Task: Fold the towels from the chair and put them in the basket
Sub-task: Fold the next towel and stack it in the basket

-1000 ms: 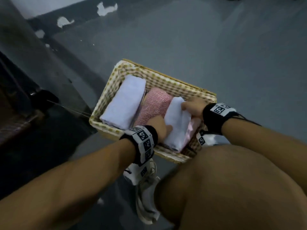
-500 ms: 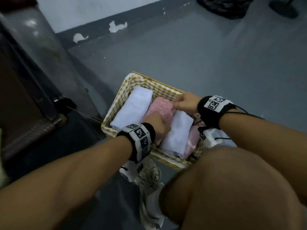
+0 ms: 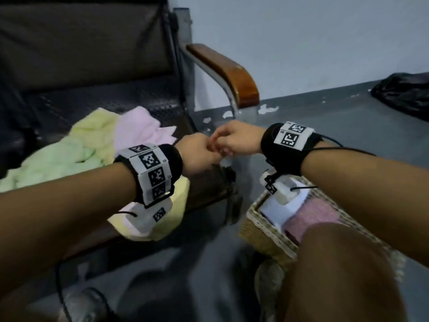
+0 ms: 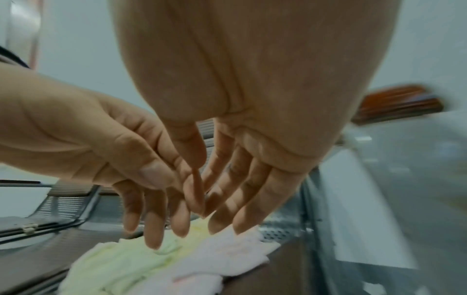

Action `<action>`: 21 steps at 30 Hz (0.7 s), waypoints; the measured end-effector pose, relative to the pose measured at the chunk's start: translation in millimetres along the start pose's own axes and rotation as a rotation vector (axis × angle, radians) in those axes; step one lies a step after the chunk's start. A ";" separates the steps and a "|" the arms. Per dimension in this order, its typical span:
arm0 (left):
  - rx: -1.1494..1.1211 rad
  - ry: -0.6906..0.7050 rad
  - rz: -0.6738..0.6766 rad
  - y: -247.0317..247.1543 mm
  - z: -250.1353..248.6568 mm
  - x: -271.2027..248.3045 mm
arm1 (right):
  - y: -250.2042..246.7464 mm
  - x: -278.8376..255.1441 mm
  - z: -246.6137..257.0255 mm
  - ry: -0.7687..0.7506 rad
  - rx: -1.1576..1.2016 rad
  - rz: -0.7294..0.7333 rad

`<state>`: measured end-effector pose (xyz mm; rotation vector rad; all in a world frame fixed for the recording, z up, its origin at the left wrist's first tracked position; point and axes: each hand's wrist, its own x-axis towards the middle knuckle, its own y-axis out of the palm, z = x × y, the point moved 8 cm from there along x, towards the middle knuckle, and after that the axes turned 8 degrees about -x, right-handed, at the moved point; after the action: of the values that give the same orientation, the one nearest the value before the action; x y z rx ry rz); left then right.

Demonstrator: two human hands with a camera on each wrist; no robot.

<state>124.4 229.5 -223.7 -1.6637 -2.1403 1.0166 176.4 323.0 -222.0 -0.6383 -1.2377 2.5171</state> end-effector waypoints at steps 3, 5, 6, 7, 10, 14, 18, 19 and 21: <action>0.023 -0.056 -0.111 -60.7 38.4 -35.1 | 21.6 28.8 79.6 -0.109 0.007 0.018; 0.005 -0.097 -0.162 -86.7 71.4 -53.9 | 40.3 45.6 116.4 -0.138 0.009 0.067; 0.001 -0.121 -0.190 -95.9 89.4 -61.3 | 50.9 54.7 129.1 -0.145 -0.006 0.092; 0.017 -0.155 -0.216 -101.7 107.6 -67.1 | 61.9 62.9 137.8 -0.153 -0.041 0.110; 0.160 -0.275 -0.220 -104.6 157.4 -70.8 | 92.7 87.1 142.7 -0.194 -0.260 0.106; 0.213 -0.426 -0.167 -88.0 212.2 -62.4 | 135.4 108.9 112.3 -0.128 -0.418 0.206; 0.205 -0.496 -0.167 -61.8 238.4 -52.2 | 146.9 134.5 91.8 -0.096 -0.441 0.134; 0.208 -0.492 -0.202 -62.0 239.1 -49.8 | 146.0 142.0 87.7 -0.062 -0.403 0.110; 0.187 -0.479 -0.264 -68.3 238.5 -45.9 | 149.1 150.2 84.8 0.000 -0.366 0.133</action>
<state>-50.0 91.4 -342.6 -1.0941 -2.3692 1.5921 -2.1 238.1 -335.5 -0.8255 -1.7287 2.4080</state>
